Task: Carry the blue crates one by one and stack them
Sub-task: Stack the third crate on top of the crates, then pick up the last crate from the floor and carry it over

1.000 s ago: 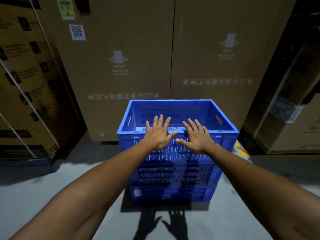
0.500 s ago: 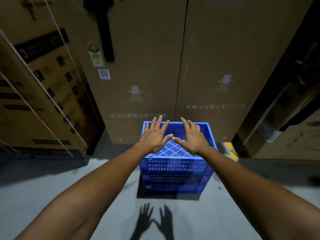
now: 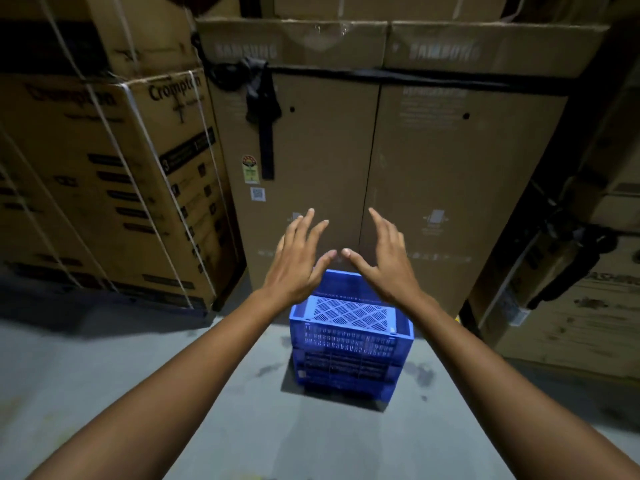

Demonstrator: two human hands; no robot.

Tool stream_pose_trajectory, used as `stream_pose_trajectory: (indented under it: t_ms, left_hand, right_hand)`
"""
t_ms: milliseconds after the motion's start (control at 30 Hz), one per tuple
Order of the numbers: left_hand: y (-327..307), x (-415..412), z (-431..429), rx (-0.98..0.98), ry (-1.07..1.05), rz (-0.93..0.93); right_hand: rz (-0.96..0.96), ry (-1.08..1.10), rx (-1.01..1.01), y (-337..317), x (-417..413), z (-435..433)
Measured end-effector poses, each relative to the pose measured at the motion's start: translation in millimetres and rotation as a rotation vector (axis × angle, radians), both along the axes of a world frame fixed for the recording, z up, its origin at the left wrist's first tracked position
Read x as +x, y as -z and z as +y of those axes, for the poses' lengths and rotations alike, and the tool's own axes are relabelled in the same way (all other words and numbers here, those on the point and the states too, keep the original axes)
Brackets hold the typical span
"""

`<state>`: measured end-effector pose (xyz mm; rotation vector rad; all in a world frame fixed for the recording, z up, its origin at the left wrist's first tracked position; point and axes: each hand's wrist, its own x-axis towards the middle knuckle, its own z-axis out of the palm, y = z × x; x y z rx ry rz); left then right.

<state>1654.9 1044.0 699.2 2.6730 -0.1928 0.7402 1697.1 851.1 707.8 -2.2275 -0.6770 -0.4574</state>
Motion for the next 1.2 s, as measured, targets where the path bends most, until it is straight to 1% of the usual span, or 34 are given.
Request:
stream_pose_trajectory:
  t_ms: [167,267,333,467,600,800,1033,1133,1200]
  left_hand:
    - [-37.2,-84.8,-28.8,-0.062,-0.016,-0.109]
    - [-50.2,-137.0,-43.2,-0.089,-0.022,-0.161]
    - [-53.9,-177.5,-55.3,-0.114,-0.032,-0.208]
    - [-48.4,-268.2,-83.0,-0.221,-0.031,-0.244]
    - [-49.9,-344.0,-111.5,-0.253,-0.066,-0.226]
    - [-53.9,-425.2,-160.8,-0.263,-0.179,-0.221]
    - [-51.2,-508.0,-248.3,-0.244,-0.332,-0.264]
    - [-44.1,-543.2,-291.3,-0.265,-0.429,-0.3]
    - [-32.7,-567.9,-323.4,-0.27,-0.487,-0.291]
  right_hand:
    - [-0.006,-0.03,0.22,-18.9,-76.9,-28.4]
    - [-0.007,-0.072,0.296,-28.0,-128.8,-44.6]
    - [-0.007,-0.091,0.324,-36.3,-164.5,-58.1]
    - [0.009,-0.156,0.44,-48.4,-235.8,-87.6]
    - [0.036,-0.244,0.445,-58.9,-298.0,-105.0]
    - [0.106,-0.379,0.445,-57.5,-368.2,-139.2]
    - [0.162,-0.538,0.467,-57.3,-434.6,-213.2]
    - [0.205,-0.605,0.466,-47.5,-465.3,-255.3]
    - [0.228,-0.646,0.467,-34.8,-486.6,-284.2]
